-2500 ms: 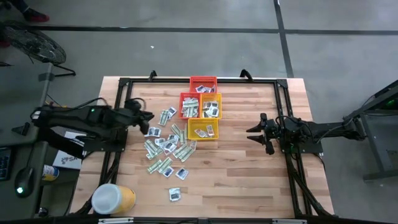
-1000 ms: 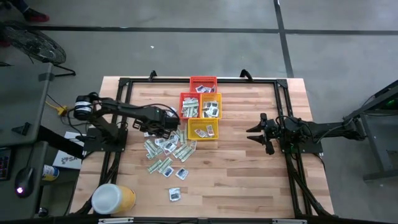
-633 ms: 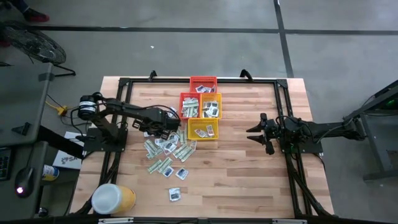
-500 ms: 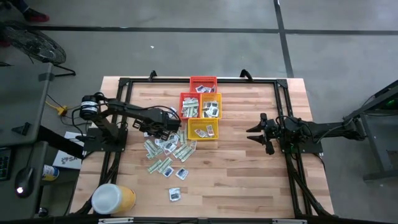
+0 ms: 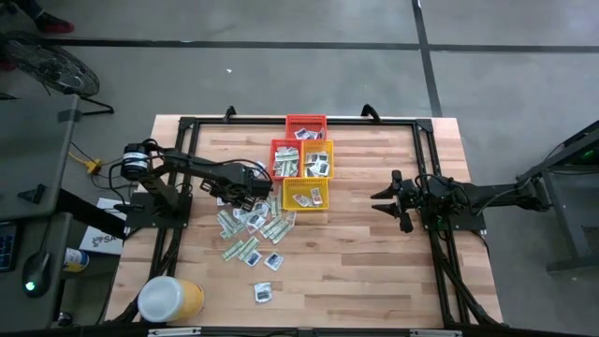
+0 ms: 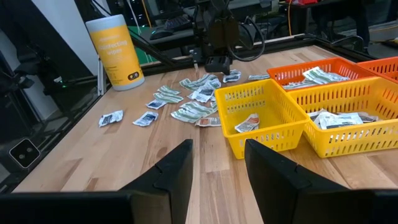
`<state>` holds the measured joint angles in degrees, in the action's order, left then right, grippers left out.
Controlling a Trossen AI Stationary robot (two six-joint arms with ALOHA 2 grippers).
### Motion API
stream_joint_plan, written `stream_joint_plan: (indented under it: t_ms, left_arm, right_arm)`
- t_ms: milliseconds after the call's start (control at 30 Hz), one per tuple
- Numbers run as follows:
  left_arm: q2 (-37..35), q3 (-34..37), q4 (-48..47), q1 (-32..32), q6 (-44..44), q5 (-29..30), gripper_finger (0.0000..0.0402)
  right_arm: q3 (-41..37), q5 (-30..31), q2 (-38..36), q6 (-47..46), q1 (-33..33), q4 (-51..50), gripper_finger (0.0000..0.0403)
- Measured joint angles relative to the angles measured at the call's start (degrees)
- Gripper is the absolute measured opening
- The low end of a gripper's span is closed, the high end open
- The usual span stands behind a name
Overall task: Pick & Place First Aid Supplies
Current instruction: Put the towelette pack into the top yellow bin
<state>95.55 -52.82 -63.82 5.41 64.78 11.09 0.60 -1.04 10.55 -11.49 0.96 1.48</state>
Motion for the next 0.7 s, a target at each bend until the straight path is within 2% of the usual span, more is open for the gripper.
stream_joint_plan:
  t_ms: [267, 700]
  left_arm:
    - [0.62, 0.02, 1.18, 0.00, -2.71, 0.09, 0.0195]
    - [2.23, 0.07, 1.37, 0.00, -6.73, -0.58, 0.0086]
  right_arm:
    - [0.00, 0.00, 0.00, 0.00, -0.01, 0.00, 0.0139]
    - [0.00, 0.00, 0.00, 0.00, 0.01, 0.02, 0.0139]
